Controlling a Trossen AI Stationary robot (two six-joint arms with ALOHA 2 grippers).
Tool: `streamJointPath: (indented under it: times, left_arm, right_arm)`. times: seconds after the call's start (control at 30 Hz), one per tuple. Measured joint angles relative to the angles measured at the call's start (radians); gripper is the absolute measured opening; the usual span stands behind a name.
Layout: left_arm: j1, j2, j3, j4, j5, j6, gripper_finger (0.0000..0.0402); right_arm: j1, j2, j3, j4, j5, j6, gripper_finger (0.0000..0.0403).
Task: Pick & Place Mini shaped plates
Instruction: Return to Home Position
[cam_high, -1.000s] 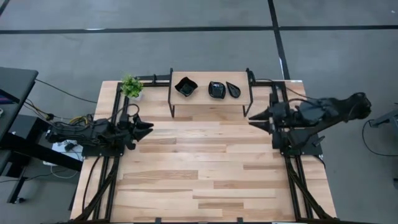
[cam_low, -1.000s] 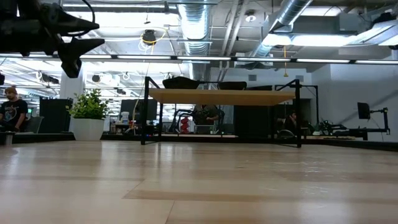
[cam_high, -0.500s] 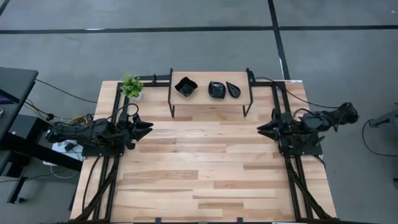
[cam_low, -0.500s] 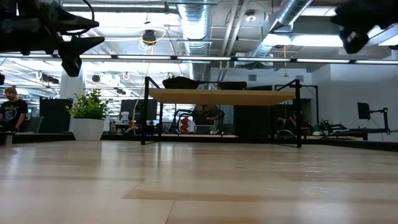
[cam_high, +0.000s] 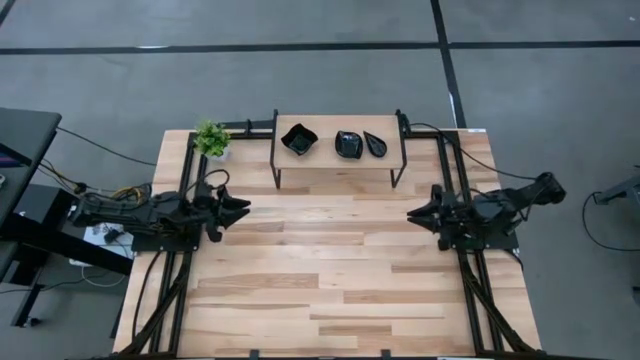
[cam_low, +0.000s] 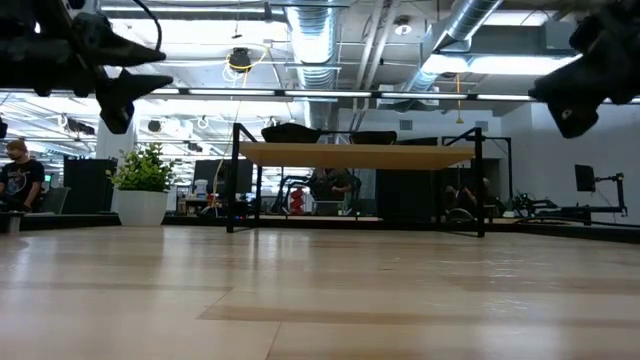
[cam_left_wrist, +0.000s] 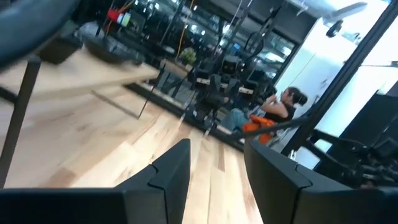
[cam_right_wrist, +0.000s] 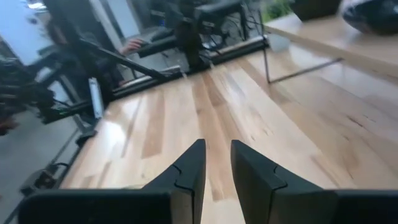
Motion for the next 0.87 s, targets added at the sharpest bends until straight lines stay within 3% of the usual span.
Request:
streamJointPath:
  times: [0.4,0.87]
  left_arm:
    - [0.0,0.13,0.0,0.008,-0.001,-0.086,0.0152]
    - [0.0,0.14,0.0,0.008,-0.002,-0.083,0.0152]
  right_arm:
    - [0.0,0.0,-0.045,-0.001,0.042,0.03,0.0071]
    - [0.0,0.0,-0.045,-0.008,0.034,0.107,0.0071]
